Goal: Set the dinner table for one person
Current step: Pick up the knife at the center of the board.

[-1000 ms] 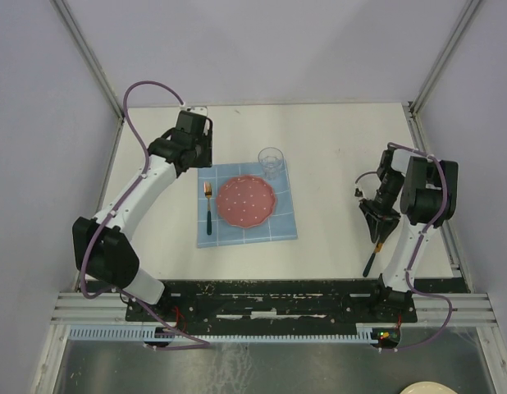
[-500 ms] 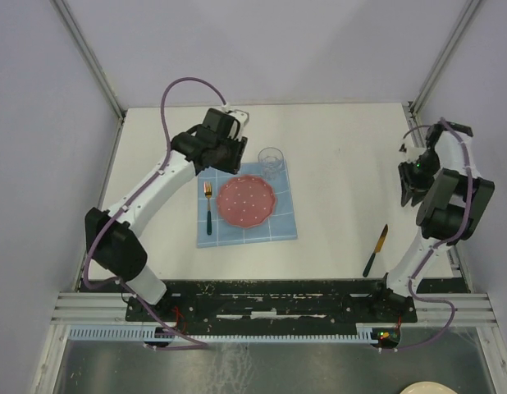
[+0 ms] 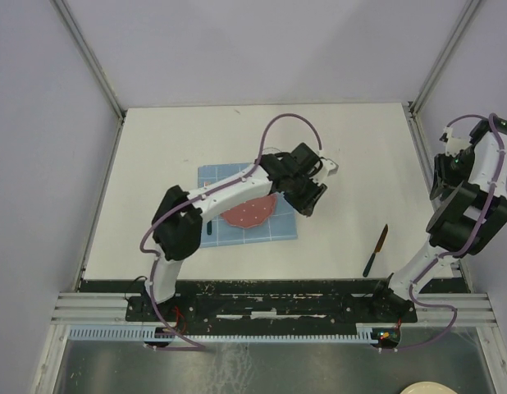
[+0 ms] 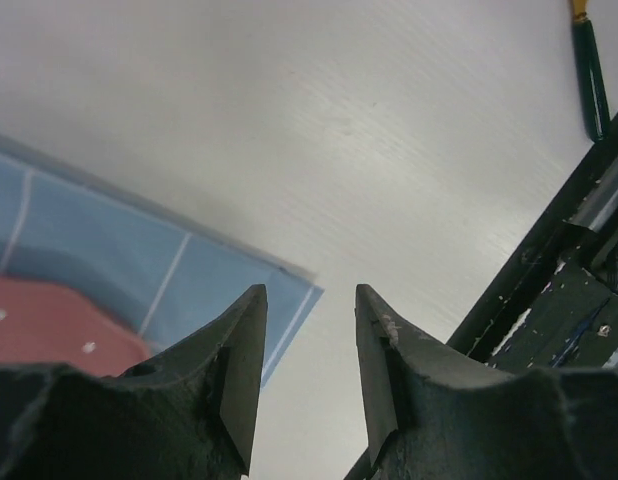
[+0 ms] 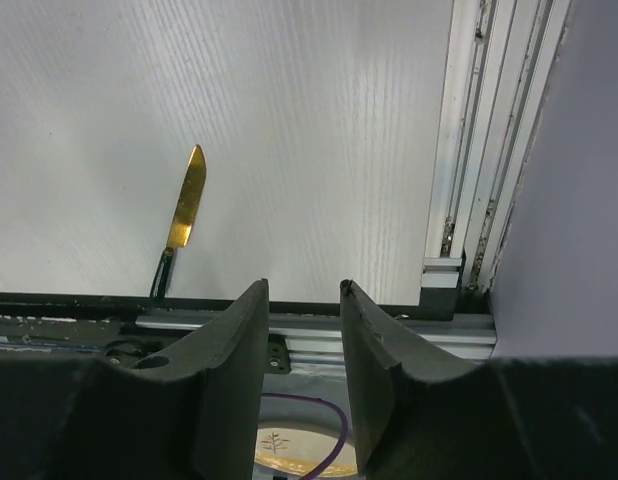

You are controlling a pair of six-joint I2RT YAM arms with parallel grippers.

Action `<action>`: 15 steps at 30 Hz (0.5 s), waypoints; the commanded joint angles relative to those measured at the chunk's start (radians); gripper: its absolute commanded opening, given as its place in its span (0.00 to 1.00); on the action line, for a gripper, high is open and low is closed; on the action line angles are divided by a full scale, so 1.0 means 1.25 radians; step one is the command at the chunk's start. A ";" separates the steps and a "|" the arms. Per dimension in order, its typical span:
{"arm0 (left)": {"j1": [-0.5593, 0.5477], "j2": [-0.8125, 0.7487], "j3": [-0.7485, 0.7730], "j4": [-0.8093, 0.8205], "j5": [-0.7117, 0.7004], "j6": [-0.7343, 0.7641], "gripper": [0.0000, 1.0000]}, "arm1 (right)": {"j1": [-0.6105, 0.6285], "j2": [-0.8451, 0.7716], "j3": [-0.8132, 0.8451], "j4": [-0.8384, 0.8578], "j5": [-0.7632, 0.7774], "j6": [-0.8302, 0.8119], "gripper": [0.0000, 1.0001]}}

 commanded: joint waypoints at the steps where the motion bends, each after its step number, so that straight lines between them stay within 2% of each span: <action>1: -0.053 0.078 0.118 0.032 0.072 -0.016 0.48 | -0.019 -0.050 0.049 -0.055 -0.041 -0.035 0.42; 9: -0.144 0.213 0.301 0.009 0.062 -0.070 0.49 | -0.024 -0.063 0.038 -0.098 -0.061 -0.091 0.42; 15: -0.152 0.246 0.278 0.048 0.060 -0.150 0.52 | -0.026 -0.057 0.046 -0.108 -0.067 -0.097 0.42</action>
